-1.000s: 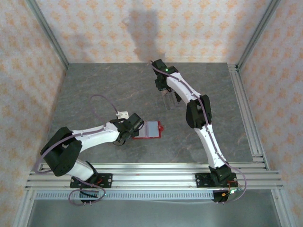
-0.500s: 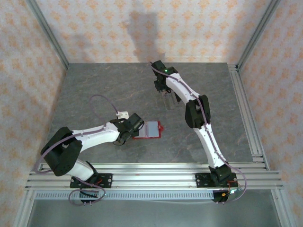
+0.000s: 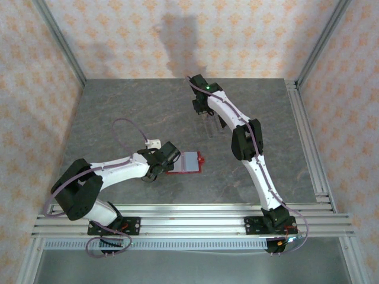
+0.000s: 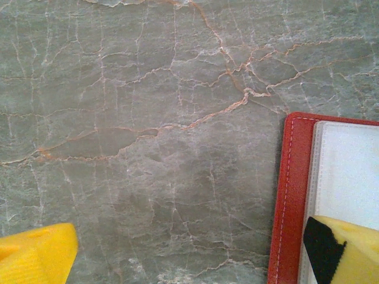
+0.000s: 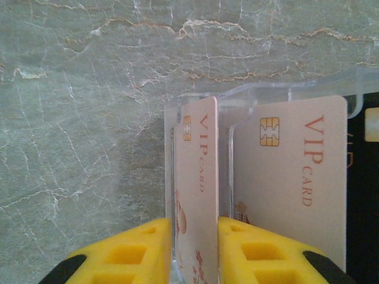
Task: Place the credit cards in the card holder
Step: Pick up the credit card from the storage box.
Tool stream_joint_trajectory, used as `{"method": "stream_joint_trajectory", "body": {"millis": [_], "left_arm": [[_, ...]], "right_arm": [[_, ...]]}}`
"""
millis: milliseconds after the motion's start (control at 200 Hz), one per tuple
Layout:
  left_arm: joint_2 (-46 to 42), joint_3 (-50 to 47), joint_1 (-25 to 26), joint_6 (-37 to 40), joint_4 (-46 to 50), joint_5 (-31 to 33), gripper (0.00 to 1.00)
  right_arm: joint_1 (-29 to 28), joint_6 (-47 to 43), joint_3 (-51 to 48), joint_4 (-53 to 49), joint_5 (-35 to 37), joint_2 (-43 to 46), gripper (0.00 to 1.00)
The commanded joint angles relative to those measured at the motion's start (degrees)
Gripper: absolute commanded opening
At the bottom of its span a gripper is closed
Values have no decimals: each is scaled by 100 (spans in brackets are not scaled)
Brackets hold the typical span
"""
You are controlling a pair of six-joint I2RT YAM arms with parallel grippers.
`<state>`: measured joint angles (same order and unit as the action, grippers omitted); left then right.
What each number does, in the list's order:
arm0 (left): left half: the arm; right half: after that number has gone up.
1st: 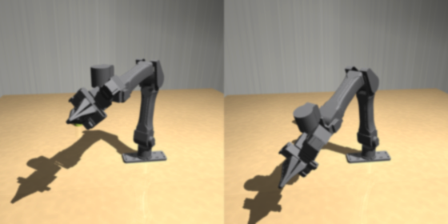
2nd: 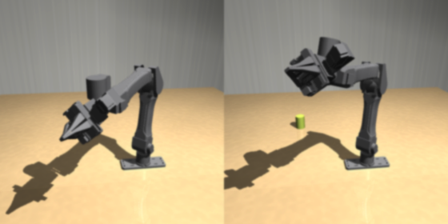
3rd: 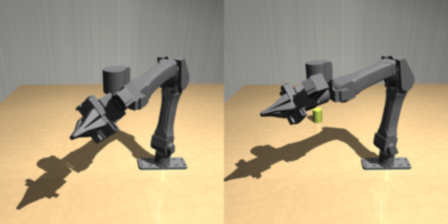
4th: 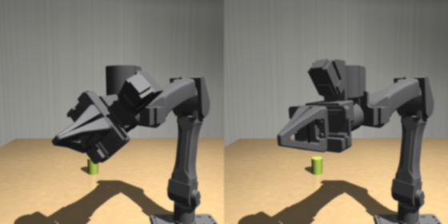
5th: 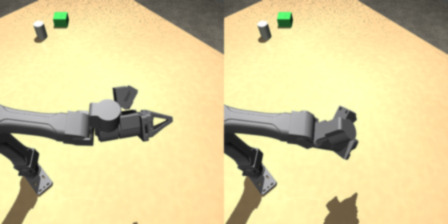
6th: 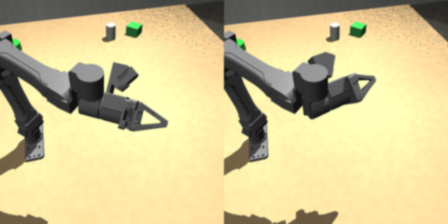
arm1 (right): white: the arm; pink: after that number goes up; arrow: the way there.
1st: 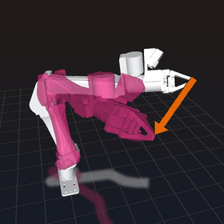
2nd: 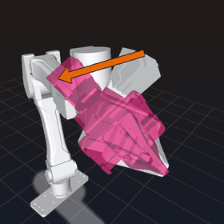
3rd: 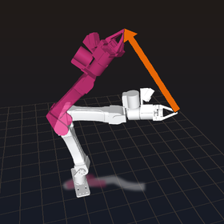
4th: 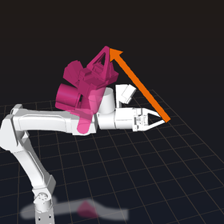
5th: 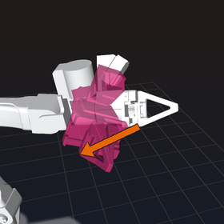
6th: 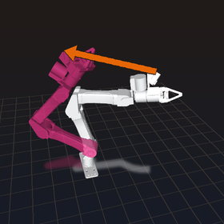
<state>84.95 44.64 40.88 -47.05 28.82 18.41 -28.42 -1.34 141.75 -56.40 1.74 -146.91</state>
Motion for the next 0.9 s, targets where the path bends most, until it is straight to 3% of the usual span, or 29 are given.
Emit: {"method": "stream_joint_trajectory", "body": {"millis": [0,490,896], "left_arm": [[22,39,20,-56,-17,145,100],[22,66,22,-56,21,141,100],[-95,197,18,-28,179,253,100]], "right_arm": [[39,55,218,-124,77,11,23],[87,88,304,-202,-108,13,0],[99,203,438,-222,-573,576,0]]}}
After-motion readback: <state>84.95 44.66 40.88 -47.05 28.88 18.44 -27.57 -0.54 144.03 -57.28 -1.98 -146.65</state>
